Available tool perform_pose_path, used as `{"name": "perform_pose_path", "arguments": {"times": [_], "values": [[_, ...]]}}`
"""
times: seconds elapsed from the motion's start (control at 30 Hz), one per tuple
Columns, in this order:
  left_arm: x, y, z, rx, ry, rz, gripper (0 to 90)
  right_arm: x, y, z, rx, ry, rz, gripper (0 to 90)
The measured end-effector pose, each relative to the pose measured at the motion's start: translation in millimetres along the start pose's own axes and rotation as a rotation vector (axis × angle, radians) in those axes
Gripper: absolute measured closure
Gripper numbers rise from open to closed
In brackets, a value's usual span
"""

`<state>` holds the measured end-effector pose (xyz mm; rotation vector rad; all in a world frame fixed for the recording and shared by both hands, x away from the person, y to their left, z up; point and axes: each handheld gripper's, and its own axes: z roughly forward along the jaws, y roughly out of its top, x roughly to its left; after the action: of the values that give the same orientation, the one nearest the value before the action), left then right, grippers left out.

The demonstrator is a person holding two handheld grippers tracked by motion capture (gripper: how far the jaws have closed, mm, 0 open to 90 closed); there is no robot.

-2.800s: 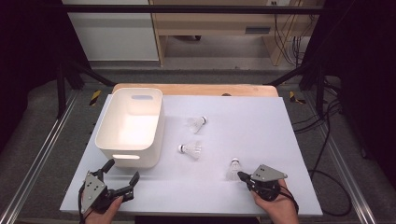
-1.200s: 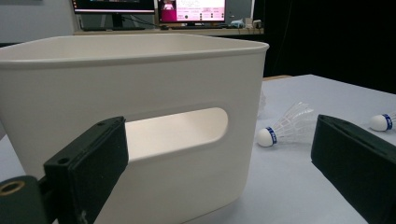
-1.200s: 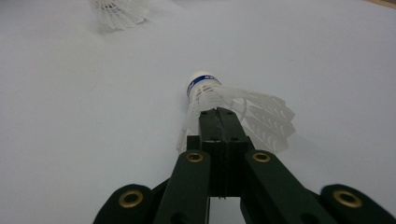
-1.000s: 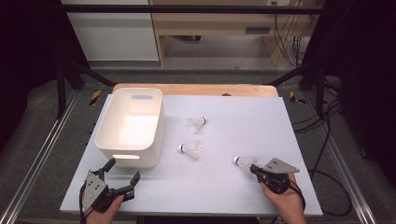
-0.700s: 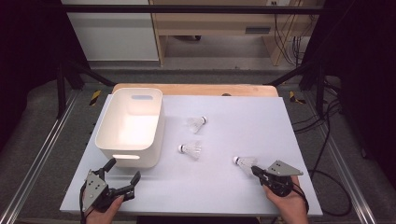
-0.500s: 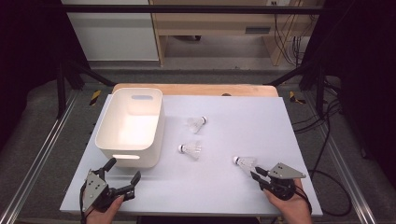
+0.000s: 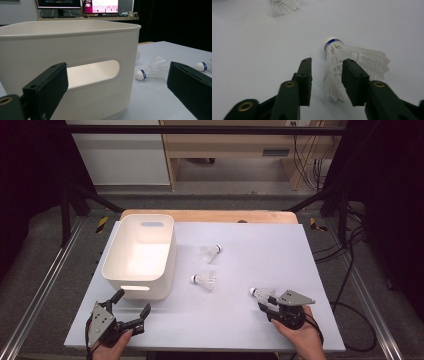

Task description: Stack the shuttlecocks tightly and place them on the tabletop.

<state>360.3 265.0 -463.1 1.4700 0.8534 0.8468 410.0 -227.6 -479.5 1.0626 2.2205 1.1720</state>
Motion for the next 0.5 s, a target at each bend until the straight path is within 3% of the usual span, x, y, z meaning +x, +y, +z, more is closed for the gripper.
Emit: {"name": "perform_pose_path", "arguments": {"times": [0.17, 0.5], "values": [[-2.8, -0.2, 2.0, 0.007, -0.01, 0.014, 3.6, -1.0, 1.2, 1.7, 0.011, 0.006, -0.004, 87.8], [-2.9, 0.4, 1.4, -0.002, -0.01, 0.01, 3.4, -2.0, 0.5, -4.7, -0.032, 0.006, -0.019, 90.0]]}}
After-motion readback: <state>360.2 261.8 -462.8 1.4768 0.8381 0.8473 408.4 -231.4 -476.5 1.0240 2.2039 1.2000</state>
